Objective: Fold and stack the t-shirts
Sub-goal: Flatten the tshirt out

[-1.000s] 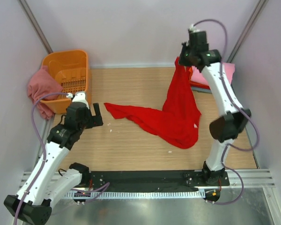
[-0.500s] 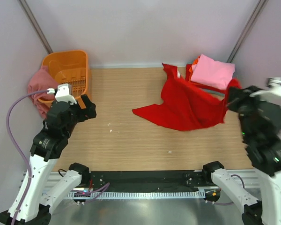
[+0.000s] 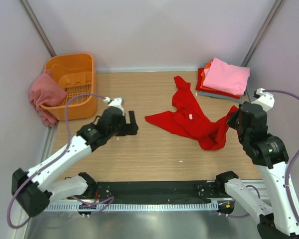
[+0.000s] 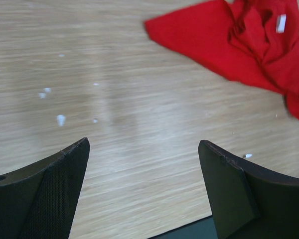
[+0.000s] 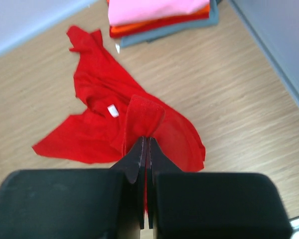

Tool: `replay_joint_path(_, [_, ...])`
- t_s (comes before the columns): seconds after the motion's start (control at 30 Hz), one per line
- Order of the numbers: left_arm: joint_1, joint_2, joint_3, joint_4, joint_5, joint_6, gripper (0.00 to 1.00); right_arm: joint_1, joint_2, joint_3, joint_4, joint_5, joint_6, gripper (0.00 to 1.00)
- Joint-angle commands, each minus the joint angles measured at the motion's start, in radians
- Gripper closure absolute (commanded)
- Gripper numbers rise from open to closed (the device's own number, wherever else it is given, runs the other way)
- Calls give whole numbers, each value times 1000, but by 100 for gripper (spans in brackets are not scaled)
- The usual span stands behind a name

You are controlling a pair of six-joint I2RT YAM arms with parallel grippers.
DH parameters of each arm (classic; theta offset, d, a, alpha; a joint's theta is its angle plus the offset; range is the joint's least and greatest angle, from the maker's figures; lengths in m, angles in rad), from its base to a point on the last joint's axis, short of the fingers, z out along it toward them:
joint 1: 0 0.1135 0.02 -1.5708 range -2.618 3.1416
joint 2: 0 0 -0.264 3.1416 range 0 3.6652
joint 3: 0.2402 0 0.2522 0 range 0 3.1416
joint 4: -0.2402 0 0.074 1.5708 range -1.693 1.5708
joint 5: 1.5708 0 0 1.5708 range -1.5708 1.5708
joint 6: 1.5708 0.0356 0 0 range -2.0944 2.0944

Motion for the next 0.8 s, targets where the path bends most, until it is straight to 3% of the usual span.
replay_joint_path(0.0, [-139, 137, 90, 123, -98, -44, 9, -1, 66, 79, 77, 57, -19, 99])
replay_joint_path(0.13, [-198, 267, 175, 114, -116, -55, 10, -1, 258, 255, 193, -358, -120, 99])
replay_joint_path(0.2, [-199, 265, 190, 114, -127, -52, 10, -1, 386, 505, 184, -518, -160, 99])
replay_joint_path(0.23, [-199, 255, 203, 114, -133, -43, 10, -1, 419, 708, 169, -500, -167, 99])
replay_joint_path(0.33, [-201, 200, 220, 96, -153, -24, 9, -1, 500, 1006, 70, -264, -177, 99])
replay_joint_path(0.37, [-199, 182, 221, 82, -164, -18, 9, -1, 514, 1170, 39, -87, -182, 99])
replay_joint_path(0.43, [-199, 137, 214, 68, -170, -13, 9, -1, 533, 1293, -50, 122, -211, 99])
replay_joint_path(0.5, [-201, 111, 197, 59, -176, -13, 8, -1, 501, 1239, -90, 375, -229, 99])
replay_joint_path(0.57, [-199, 88, 177, 59, -167, -13, 7, -1, 427, 1048, -125, 538, -222, 99])
replay_joint_path(0.67, [-201, 111, 169, 68, -150, -9, 7, -1, 308, 769, -159, 542, -111, 99])
replay_joint_path(0.77, [-201, 177, 192, 66, -139, 6, 7, -1, 193, 529, -165, 410, -18, 99])
